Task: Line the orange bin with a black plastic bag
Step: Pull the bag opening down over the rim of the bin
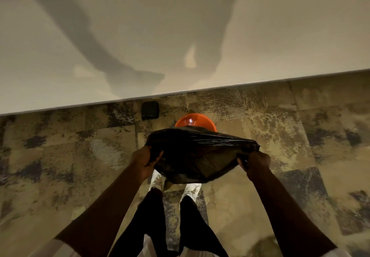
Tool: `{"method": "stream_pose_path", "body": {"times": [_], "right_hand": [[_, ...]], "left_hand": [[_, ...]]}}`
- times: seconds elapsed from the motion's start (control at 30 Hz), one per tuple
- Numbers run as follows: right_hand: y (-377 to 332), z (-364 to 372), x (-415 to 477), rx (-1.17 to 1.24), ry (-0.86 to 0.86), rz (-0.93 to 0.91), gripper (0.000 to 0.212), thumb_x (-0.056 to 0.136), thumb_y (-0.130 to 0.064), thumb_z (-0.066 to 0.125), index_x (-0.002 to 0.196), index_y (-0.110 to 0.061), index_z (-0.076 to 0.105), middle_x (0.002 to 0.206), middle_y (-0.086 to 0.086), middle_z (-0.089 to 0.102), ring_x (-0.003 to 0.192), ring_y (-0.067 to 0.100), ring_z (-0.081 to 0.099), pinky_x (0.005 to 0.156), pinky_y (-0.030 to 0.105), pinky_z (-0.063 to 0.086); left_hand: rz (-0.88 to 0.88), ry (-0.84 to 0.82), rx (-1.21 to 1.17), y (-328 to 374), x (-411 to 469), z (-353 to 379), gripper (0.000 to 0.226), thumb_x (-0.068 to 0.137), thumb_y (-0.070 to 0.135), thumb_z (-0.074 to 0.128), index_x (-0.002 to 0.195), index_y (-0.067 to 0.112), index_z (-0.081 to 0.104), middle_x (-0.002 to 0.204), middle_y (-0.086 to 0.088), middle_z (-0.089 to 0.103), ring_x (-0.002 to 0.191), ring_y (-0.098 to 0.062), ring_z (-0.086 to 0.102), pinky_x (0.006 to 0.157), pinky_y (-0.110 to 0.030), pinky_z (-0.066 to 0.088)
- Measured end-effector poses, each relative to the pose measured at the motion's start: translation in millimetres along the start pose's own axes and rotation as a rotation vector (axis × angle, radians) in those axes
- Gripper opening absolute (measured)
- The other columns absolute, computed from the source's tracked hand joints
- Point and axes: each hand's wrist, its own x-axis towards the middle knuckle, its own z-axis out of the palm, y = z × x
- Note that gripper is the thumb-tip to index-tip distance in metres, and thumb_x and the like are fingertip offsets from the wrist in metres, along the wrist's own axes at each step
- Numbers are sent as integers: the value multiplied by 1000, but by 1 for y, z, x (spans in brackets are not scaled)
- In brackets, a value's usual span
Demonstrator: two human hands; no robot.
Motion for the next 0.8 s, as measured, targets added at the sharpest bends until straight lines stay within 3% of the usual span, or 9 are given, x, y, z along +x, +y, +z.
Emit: {"method": "stream_pose_path", "body": {"times": [0.07,0.17,0.23,0.33,0.4,0.47,0.57,0.7,0.8], "right_hand": [[3,8,1,86,-11,80,10,98,0,69,90,-6,66,100,18,65,90,40,66,46,36,61],[10,20,5,177,-26,99,10,94,1,75,90,-6,67,103,20,66,93,41,67,48,37,62],[17,26,8,197,-17,59,11,99,-6,72,90,-6,66,102,19,67,89,39,69,50,39,62],[30,40,22,188,41,1,17,108,-18,61,98,-5,66,104,22,71,77,33,72,63,44,61],[39,49,34,173,65,-22,23,110,-21,57,98,-4,68,105,25,72,75,32,72,64,42,59],[45,57,47,166,79,-35,28,110,-23,57,97,-3,71,107,25,73,78,33,72,65,41,58],[51,70,68,177,96,-62,35,109,-29,59,112,3,73,103,20,75,81,32,73,67,41,59],[59,85,97,140,136,-100,48,106,-48,57,102,-3,74,104,16,75,87,34,74,72,45,63],[67,93,122,114,132,-55,57,104,-52,57,117,1,69,111,17,74,96,38,74,70,44,64]], "left_hand": [[20,-26,-5,-2,11,4,14,107,12,56,101,12,68,106,-13,70,95,-26,67,78,-33,63],[36,-59,5,-1,31,6,17,108,15,53,105,14,70,112,-12,72,103,-29,68,89,-39,59],[43,-77,19,2,42,7,19,107,16,53,108,15,71,112,-12,75,106,-31,70,87,-41,61],[44,-114,50,7,64,12,22,108,19,51,111,18,73,103,-8,82,105,-30,73,71,-37,66],[57,-137,75,11,80,17,26,109,22,48,111,20,74,97,-4,85,102,-27,74,65,-34,66],[82,-158,103,13,96,23,27,110,25,48,113,22,74,102,-4,84,103,-27,74,67,-34,65],[103,-167,128,11,127,31,27,110,28,47,118,23,72,119,-7,78,108,-29,73,75,-39,63],[64,-195,134,3,169,40,34,111,33,42,122,20,71,127,-12,74,108,-31,72,82,-41,60],[9,-202,107,-6,197,43,34,111,33,44,131,17,67,130,-13,72,115,-34,69,79,-41,61]]}}
